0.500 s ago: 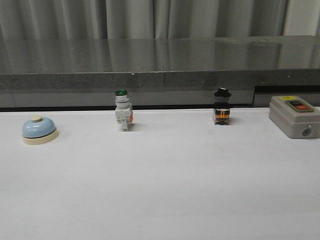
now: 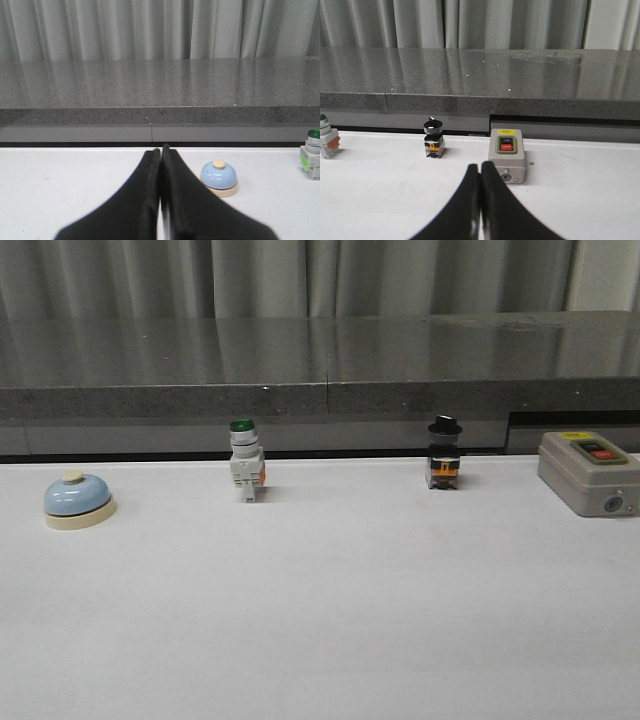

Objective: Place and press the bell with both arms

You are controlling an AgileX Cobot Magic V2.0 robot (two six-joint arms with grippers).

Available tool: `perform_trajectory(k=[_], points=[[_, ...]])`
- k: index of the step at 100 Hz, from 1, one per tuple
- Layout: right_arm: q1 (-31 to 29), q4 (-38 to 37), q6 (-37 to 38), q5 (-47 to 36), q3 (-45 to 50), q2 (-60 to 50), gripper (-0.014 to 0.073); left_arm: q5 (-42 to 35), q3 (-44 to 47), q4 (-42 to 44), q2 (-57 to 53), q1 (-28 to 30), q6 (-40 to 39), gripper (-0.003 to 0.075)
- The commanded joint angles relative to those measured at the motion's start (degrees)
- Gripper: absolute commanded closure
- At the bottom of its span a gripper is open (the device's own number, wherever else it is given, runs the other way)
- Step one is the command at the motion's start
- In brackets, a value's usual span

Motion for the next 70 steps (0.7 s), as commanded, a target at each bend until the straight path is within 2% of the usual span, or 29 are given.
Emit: perform_trajectory(k=[1,27,70], points=[[-0.4,-0.14,-0.33,-4.86,-0.76,-0.85,0.0654,-5.14,0.4,-0.73,-1.56,-0.44,-0.38,0.074],[-0.4,-0.14,-0.33,-4.86,-0.76,-0.85,0.0654,5.26,-12.98,-3.37,7.56,-0.44,-0.38,0.074],[-0.4,-0.14,-0.33,-4.86,-0.76,-0.85,0.0654,24.45,-42.51,-3.37,40.73,-0.44,-0.38,0.0739]])
